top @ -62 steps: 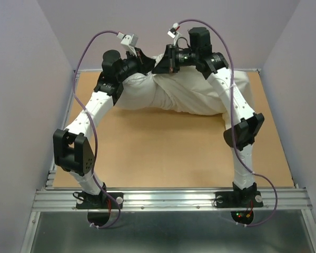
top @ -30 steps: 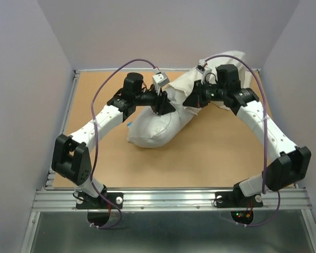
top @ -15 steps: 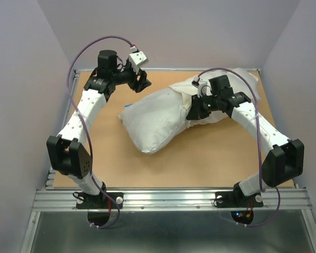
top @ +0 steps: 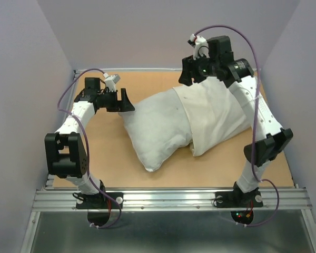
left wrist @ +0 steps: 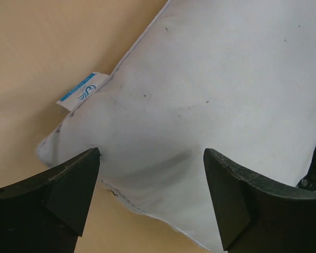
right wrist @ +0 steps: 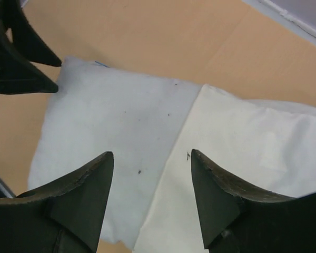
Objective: Put the pillow into the pillowcase
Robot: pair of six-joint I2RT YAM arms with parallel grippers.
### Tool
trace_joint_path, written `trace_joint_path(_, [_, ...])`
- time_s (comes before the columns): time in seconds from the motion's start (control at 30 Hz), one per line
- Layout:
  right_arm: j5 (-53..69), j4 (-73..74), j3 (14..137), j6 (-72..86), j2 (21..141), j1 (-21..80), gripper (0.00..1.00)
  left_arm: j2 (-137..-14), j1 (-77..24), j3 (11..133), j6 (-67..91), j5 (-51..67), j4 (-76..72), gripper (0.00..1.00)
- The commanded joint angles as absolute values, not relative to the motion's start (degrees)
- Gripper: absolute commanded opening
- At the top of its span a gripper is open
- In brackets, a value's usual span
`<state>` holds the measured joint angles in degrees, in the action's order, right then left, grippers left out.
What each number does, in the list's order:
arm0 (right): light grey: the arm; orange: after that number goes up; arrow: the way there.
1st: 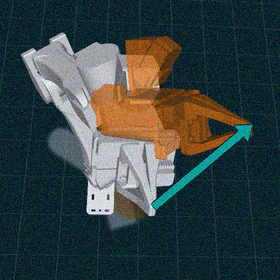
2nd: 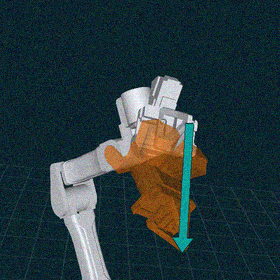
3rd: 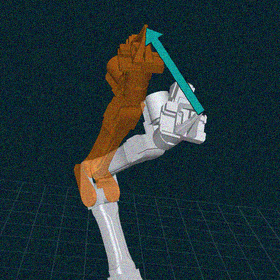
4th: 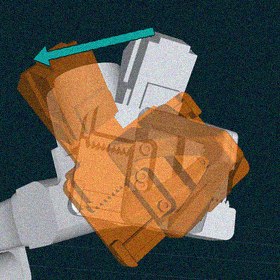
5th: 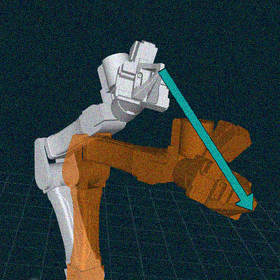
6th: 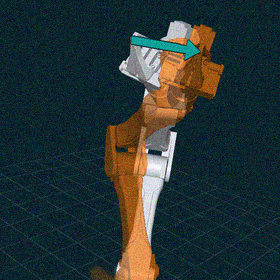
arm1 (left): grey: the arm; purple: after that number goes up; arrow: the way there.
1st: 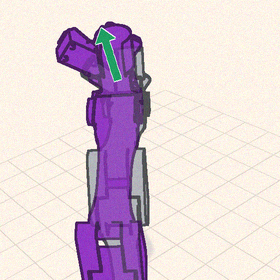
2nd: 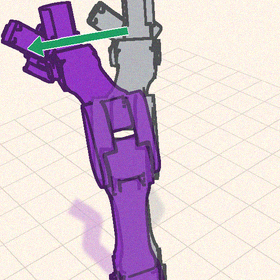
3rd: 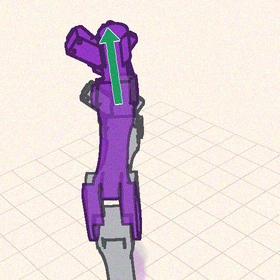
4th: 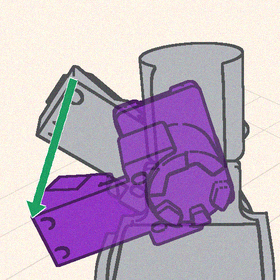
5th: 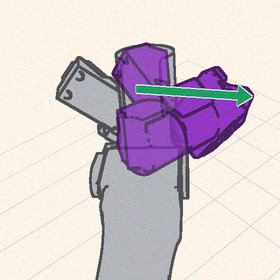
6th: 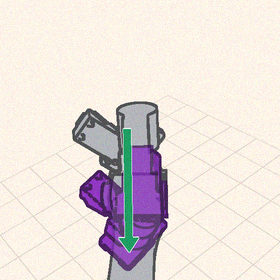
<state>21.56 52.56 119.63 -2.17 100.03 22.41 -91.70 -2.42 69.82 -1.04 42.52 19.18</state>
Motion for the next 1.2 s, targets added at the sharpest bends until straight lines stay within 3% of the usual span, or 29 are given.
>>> trace_joint_path(0.0, [8.6,54.4,123.5,-5.2,111.5,26.7,0.65,-88.9,-1.2,69.2,6.8,42.5,17.8,0.93])
trace_joint_path(0.27, [-1.9,59.1,133.0,-9.1,123.0,28.7,0.59,-94.8,-1.0,69.4,9.8,41.8,15.6,0.96])
trace_joint_path(0.4, [-6.6,59.0,132.5,-9.2,124.2,28.9,0.45,-95.8,-1.0,69.1,9.4,40.1,15.2,0.96])
trace_joint_path(0.77, [-15.6,57.4,133.0,-9.8,124.2,29.0,0.41,-98.8,-1.0,69.1,10.3,40.2,12.6,0.96])
trace_joint_path(0.87, [-12.7,57.4,133.0,-10.1,124.7,29.0,0.32,-99.5,-1.1,70.0,10.1,40.7,11.8,0.96])
trace_joint_path(0.97, [-9.2,57.7,133.9,-10.2,125.3,29.0,0.15,-100.5,-1.5,70.4,10.3,41.6,10.3,0.95])
trace_joint_path(1.0, [-5.7,58.0,135.0,-9.6,125.4,29.0,0.04,-100.9,-1.7,70.4,10.5,43.7,9.6,0.9])
trace_joint_path(1.03, [-2.7,58.7,135.8,-9.2,125.3,29.0,0.01,-101.7,-2.4,70.4,11.2,44.9,8.6,0.87])
trace_joint_path(1.17, [26.3,56.7,138.3,-4.9,123.6,29.2,0.01,-104.0,-5.5,69.8,20.0,55.2,-6.2,0.56])
